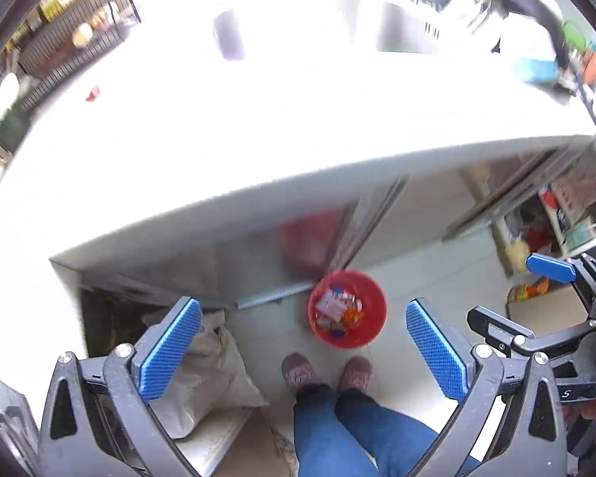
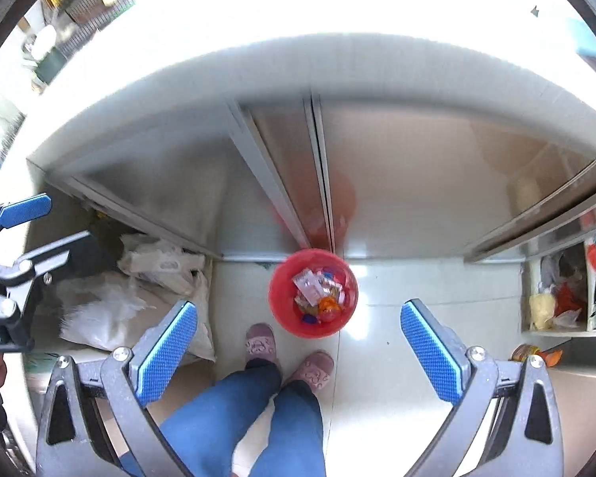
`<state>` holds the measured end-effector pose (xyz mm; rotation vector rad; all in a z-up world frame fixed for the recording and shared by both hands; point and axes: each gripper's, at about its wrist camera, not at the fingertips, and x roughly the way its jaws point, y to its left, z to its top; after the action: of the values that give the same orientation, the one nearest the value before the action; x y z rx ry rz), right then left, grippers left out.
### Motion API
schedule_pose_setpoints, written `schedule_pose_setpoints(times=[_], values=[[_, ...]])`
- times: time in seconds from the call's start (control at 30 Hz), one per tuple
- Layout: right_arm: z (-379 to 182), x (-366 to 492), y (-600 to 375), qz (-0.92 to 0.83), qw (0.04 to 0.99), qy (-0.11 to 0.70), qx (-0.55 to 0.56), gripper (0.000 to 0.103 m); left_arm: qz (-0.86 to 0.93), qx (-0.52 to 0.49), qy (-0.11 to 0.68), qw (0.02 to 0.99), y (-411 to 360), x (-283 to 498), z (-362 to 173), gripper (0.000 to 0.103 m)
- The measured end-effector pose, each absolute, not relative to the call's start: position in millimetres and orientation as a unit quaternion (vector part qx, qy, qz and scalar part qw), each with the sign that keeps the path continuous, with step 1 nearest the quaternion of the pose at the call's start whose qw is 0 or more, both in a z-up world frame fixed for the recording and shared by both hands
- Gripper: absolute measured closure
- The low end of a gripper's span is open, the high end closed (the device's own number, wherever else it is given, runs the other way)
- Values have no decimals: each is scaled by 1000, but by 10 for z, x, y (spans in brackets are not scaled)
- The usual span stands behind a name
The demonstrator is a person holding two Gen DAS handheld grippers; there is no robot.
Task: Collect trash
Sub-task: 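Raise both tools back up to the counter beside the sink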
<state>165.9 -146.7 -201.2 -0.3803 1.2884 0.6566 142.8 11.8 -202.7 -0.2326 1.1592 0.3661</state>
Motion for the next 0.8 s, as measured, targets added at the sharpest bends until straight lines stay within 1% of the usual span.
schedule_pose_setpoints(times=[0.13,0.3,0.5,0.67,0.8], values=[[-1579,1705,-1369,309,747,564,-168,0,184,-95,518,830,124,1414,-1550,0],[-1102,1763,-1202,331,765,524,-174,0,205,-101,485,844,192,1320,-1034,0],[-660,1784,-989,367,777,479,-177,0,236,-97,458,851,398,1243,-608,0],[-496,1842,-706,392,770,466,-191,1,260,-108,445,850,654,1173,-355,0],[-454,1895,-450,408,763,460,-200,0,270,-111,441,848,917,1155,-296,0]])
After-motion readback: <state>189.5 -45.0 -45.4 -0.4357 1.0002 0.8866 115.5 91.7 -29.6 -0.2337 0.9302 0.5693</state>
